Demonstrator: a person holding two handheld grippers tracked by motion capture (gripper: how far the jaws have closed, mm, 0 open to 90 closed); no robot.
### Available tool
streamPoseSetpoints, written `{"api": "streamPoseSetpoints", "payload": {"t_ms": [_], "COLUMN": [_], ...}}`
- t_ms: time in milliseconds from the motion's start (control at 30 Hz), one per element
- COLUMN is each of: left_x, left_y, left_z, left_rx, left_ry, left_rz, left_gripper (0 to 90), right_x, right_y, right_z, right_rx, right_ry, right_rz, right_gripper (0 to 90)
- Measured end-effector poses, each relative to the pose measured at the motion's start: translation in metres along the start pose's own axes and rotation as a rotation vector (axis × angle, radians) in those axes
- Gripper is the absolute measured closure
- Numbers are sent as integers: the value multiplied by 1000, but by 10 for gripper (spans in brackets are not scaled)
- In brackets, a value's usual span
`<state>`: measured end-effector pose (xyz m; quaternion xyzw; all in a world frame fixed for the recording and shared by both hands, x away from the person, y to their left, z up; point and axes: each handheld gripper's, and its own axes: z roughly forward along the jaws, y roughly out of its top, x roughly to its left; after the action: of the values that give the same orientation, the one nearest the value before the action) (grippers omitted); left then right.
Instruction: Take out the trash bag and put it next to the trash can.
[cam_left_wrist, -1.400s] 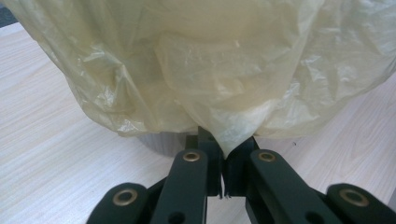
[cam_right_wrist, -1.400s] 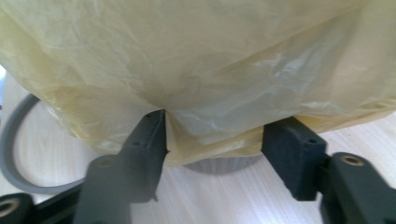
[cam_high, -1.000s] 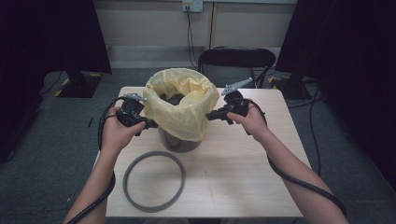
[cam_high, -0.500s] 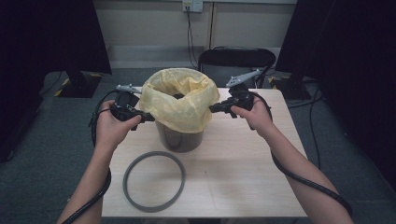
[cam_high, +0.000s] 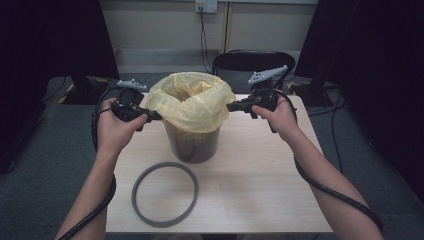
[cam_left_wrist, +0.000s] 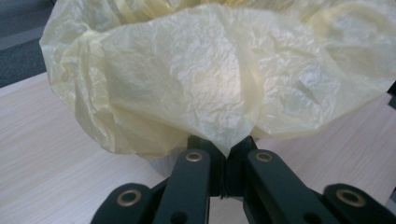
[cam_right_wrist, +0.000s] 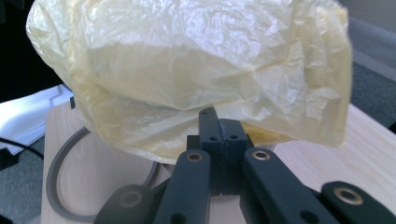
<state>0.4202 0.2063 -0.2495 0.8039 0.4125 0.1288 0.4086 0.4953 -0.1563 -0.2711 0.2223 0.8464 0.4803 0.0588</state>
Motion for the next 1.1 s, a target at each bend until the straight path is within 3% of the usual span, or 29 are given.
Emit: {"api": "streamPoseSetpoints", "payload": {"t_ms": [233,333,600,733,833,933,1100], "left_x": [-2,-2,-8,-11,-8,-6,-11], "left_y": [16,26,48,59,65,71,80], "left_z": [-6,-5,11,25,32,35,46], "left_rx": [-41,-54,-55,-41,-59,-105,-83], "left_ry": [18,14,11,40,61,47,3], "left_rz": [10,7,39,51,43,35,56], "left_gripper": [897,897,898,897,899,899,899], "right_x": [0,3,8,10,11,10,6], "right_y": [15,19,32,40,45,48,54], "right_z": [-6,0,13,22,29,35,44], "right_rx": [-40,-17,-2,1,1,9,-12], "right_ry": [0,17,-11,-11,-25,-30,-21], "right_rz": [-1,-27,-56,-72,-87,-101,-105], "right_gripper": [900,900,900,900,900,900,867]}}
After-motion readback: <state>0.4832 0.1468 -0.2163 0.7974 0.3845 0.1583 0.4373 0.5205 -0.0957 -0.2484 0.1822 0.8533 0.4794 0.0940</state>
